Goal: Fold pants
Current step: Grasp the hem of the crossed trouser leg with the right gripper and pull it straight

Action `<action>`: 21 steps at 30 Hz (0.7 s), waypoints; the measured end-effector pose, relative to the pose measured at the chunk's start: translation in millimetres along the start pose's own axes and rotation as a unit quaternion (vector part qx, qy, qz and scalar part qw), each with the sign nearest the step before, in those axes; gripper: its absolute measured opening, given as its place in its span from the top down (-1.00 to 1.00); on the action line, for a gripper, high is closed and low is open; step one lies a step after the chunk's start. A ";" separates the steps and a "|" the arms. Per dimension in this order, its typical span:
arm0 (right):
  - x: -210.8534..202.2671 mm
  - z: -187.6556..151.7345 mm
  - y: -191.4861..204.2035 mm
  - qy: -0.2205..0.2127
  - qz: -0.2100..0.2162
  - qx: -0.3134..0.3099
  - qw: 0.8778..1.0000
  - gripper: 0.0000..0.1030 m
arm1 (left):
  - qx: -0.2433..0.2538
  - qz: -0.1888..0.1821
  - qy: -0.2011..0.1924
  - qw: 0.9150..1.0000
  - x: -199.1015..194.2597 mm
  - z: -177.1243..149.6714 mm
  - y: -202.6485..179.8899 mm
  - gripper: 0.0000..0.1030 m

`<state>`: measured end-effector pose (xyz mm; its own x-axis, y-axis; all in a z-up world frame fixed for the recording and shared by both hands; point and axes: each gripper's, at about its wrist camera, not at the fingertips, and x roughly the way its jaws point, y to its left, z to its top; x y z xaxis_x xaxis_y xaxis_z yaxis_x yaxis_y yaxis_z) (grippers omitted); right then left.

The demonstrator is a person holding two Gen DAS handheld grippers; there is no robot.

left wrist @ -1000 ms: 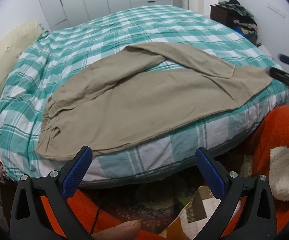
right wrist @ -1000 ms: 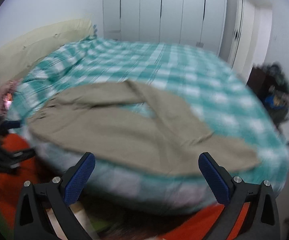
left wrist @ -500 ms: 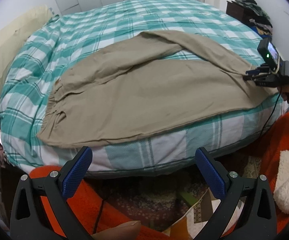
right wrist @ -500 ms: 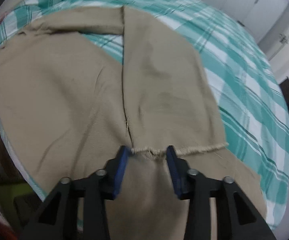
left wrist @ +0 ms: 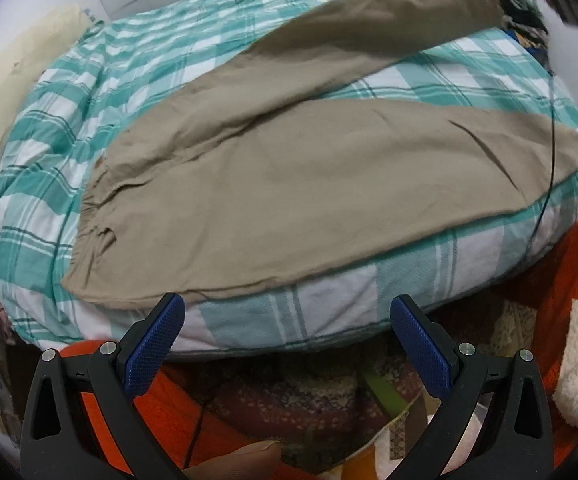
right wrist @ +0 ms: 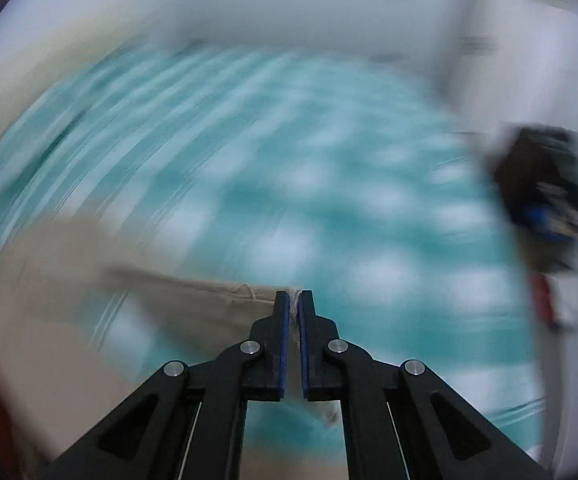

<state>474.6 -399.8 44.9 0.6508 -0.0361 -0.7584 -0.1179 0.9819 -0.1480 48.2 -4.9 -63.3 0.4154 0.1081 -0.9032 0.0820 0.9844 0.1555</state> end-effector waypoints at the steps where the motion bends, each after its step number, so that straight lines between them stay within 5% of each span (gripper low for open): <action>1: 0.3 19.2 -19.2 -0.009 -0.032 0.027 0.999 0.82 | -0.006 0.004 0.000 1.000 1.1 -0.2 2.9 -0.99; 3: -1.0 45.1 -57.6 -0.021 -0.096 0.085 0.991 0.81 | -0.024 0.004 0.011 1.000 8.4 -3.3 12.1 -0.99; 5: 0.1 36.0 -67.0 -0.024 -0.087 0.111 0.990 0.75 | -0.039 0.004 0.030 0.999 22.5 -6.7 21.3 -0.99; 8: 13.6 -19.9 -47.7 -0.005 -0.057 0.093 0.994 0.43 | -0.042 0.003 0.046 0.998 41.0 -3.5 26.0 -0.99; 10: 29.3 -69.9 -29.9 0.020 -0.033 0.074 0.996 0.42 | -0.032 0.000 0.045 0.998 46.7 7.0 26.8 -0.99; 15: 63.6 -182.2 16.7 0.097 0.054 0.083 0.990 0.42 | -0.044 0.022 -0.046 0.998 59.5 89.0 53.7 -0.99; 18: 71.6 -188.9 51.0 0.101 0.098 0.072 0.987 0.42 | -0.086 0.057 -0.114 0.988 88.8 156.4 80.2 -0.99; 21: 80.1 -154.5 103.5 0.083 0.158 0.060 0.982 0.42 | -0.132 0.097 -0.133 0.977 142.6 198.7 107.6 -0.98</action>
<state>398.7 -329.8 -129.2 0.4640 0.2534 -0.8488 -0.1981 0.9636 0.1794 296.3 88.9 -95.9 0.6232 0.2911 -0.7258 -0.2442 0.9542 0.1730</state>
